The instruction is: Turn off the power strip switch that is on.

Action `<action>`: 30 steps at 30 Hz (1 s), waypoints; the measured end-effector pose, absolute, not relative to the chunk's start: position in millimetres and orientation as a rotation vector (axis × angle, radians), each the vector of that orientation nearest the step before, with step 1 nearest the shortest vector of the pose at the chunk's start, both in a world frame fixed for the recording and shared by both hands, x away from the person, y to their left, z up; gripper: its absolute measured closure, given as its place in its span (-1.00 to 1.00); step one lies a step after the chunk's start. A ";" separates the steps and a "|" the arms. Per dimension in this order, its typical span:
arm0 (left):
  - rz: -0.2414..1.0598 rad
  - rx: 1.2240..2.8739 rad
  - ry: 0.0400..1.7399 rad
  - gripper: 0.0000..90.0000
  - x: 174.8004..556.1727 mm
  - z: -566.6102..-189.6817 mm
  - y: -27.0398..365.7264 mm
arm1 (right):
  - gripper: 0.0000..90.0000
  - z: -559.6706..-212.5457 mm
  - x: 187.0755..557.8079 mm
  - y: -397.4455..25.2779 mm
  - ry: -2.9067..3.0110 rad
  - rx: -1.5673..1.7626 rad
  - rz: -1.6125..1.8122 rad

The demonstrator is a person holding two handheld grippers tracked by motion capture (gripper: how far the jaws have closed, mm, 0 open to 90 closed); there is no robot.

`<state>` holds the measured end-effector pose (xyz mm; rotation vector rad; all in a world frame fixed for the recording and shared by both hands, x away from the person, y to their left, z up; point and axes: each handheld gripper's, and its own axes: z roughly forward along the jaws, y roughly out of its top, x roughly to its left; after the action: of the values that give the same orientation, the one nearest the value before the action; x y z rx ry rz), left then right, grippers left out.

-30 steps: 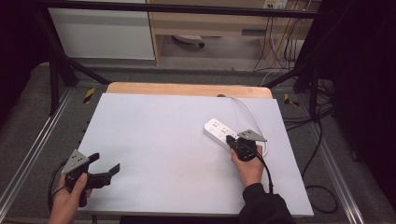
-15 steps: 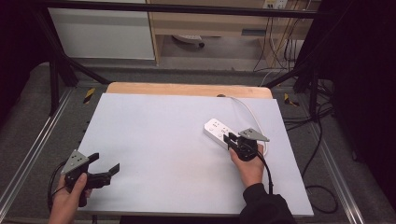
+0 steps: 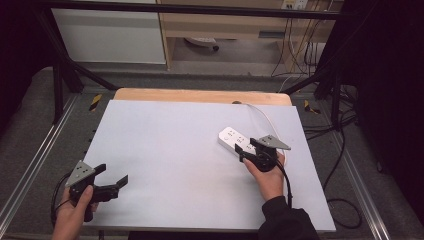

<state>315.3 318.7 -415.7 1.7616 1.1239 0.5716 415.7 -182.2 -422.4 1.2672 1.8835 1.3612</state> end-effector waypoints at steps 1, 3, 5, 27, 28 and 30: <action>0.572 1.761 1.126 -0.86 315.2 -415.7 318.7 | -0.42 -421.7 416.1 -182.3 1.884 1.268 1.362; 0.572 1.763 1.125 -0.86 315.3 -415.7 318.8 | -0.54 -420.3 416.9 -182.9 1.891 1.270 1.369; 0.572 1.762 1.125 -0.86 315.3 -415.7 318.8 | -0.62 -419.1 417.5 -182.9 1.889 1.276 1.374; 0.578 1.751 1.130 -0.86 314.0 -414.7 320.2 | -0.88 -388.1 402.6 -192.7 1.872 1.226 1.330; 0.575 1.747 1.130 -0.86 314.3 -414.7 320.3 | -0.89 -387.4 402.0 -192.8 1.873 1.231 1.331; 0.570 1.744 1.134 -0.86 315.1 -415.0 321.4 | -0.89 -385.5 400.3 -193.9 1.872 1.233 1.339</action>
<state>315.1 321.4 -415.0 1.7441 1.1340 0.5699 400.3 -193.9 -385.5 1.2328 1.8721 1.3394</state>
